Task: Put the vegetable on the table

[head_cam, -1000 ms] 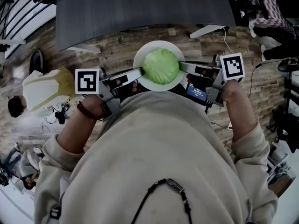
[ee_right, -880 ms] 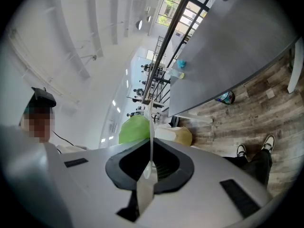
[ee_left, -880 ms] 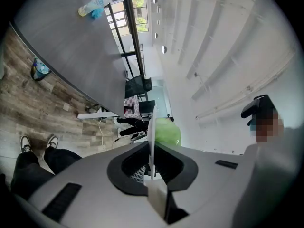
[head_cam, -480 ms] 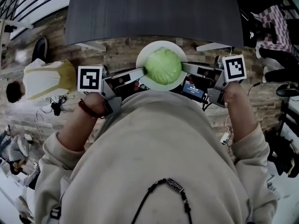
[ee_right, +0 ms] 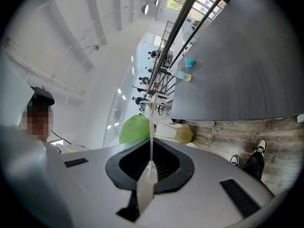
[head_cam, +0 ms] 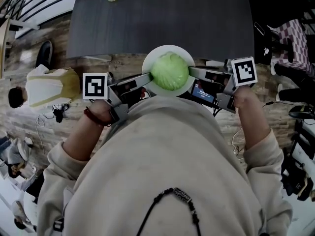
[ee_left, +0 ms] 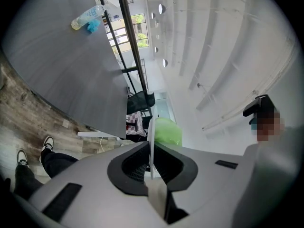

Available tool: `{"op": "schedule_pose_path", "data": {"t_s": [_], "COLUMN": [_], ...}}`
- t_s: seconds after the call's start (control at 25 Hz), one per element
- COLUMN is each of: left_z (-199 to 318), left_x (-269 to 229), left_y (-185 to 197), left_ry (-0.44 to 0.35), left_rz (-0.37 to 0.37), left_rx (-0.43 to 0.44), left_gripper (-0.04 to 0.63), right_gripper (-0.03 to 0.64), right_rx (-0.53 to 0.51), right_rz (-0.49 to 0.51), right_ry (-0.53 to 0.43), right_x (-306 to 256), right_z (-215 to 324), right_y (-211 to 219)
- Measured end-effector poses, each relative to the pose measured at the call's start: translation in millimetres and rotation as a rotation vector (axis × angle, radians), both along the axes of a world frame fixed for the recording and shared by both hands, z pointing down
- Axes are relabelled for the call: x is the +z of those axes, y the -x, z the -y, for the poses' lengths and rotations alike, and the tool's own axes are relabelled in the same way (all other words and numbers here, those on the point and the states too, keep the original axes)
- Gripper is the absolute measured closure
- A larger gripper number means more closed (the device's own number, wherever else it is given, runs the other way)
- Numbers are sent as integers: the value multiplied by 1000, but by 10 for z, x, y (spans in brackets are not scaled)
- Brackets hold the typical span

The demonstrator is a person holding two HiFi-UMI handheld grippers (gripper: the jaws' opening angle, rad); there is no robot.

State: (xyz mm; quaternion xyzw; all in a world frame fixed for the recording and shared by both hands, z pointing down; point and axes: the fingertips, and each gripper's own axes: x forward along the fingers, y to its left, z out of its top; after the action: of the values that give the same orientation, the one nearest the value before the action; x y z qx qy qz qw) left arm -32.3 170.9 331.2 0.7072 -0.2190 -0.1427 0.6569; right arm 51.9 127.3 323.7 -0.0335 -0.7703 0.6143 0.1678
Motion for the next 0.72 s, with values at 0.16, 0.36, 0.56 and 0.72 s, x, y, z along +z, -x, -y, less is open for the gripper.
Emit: {"op": "schedule_pose_path", "data": {"t_s": [0.16, 0.36, 0.56, 0.72], "left_z": [-4, 720, 959, 1069], "left_x": [41, 22, 83, 146], "left_y": [-12, -507, -686, -823], "left_ry": [-9, 10, 31, 46], "left_rz": [16, 13, 32, 47], "left_rx": [0, -5, -23, -24], "left_gripper": [568, 568, 568, 571], "right_gripper": [592, 592, 592, 591], "right_rx": [-5, -11, -24, -17], "right_rz": [1, 8, 22, 26], "right_ry": [-10, 21, 28, 44], "right_x": [27, 34, 94, 194], "right_z": [7, 728, 974, 1074], "right_y": [-20, -507, -678, -821]}}
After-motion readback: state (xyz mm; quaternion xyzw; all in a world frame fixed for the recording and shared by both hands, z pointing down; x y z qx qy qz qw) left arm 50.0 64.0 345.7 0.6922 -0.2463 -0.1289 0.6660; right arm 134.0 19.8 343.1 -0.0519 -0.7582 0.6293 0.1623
